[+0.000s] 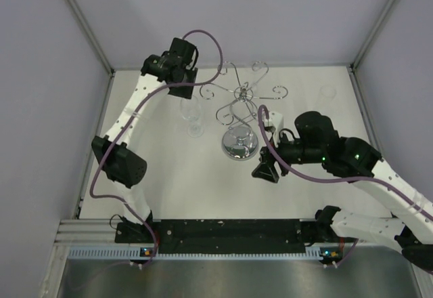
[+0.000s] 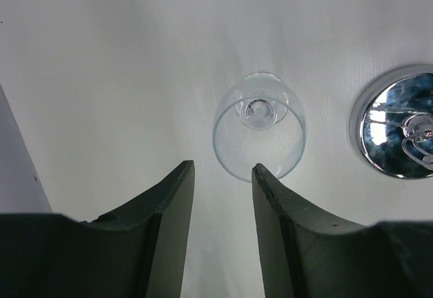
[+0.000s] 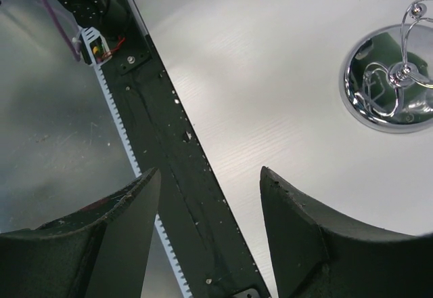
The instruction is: Take the wine glass off the wine glass rack
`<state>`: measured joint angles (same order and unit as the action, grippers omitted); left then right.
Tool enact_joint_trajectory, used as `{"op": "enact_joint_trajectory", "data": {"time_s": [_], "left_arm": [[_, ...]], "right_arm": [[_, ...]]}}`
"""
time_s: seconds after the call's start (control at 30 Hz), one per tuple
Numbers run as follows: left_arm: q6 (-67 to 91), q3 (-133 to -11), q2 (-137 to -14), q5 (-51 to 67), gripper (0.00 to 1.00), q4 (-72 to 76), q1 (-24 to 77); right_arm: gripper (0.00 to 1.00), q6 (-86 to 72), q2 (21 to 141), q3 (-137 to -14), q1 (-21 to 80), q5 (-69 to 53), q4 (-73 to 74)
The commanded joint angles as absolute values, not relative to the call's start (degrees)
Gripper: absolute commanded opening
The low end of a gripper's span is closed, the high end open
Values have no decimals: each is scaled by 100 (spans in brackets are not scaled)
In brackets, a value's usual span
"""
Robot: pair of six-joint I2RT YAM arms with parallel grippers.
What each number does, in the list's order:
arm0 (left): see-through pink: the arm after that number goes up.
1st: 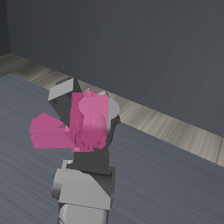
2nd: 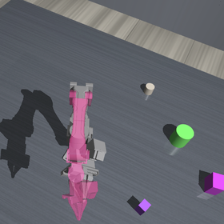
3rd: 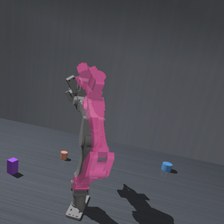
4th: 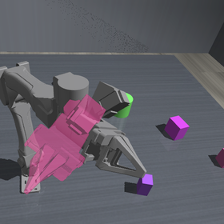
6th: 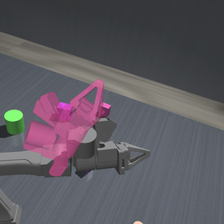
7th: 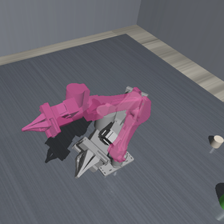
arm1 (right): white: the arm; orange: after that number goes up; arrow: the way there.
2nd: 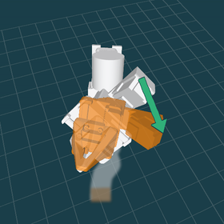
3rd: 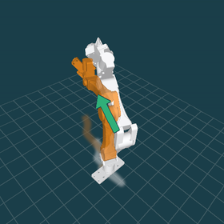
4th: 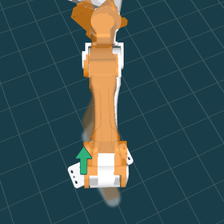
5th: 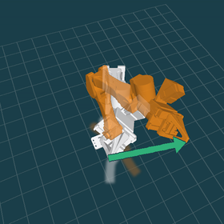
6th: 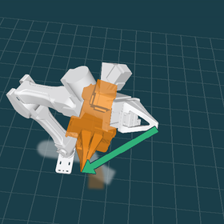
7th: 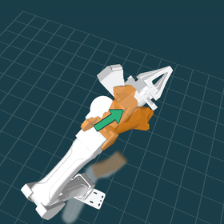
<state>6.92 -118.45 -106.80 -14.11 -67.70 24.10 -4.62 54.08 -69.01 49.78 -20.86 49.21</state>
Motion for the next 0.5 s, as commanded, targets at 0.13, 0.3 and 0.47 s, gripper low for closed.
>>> {"op": "enact_joint_trajectory", "data": {"time_s": [0.13, 0.3, 0.47], "left_arm": [[800, -11858, -9705, -1389, 46, -6575, 2426], [975, -11102, -8879, -1284, 48, -6013, 2426], [1195, -10172, -8009, -968, 49, -5459, 2417]], "right_arm": [[63, -1036, 5423, -7663, 5010, -1145, 4684], [63, -1546, 5519, -8445, 4835, -257, 4685], [65, -1889, 5712, -9113, 4247, 203, 4553]]}}
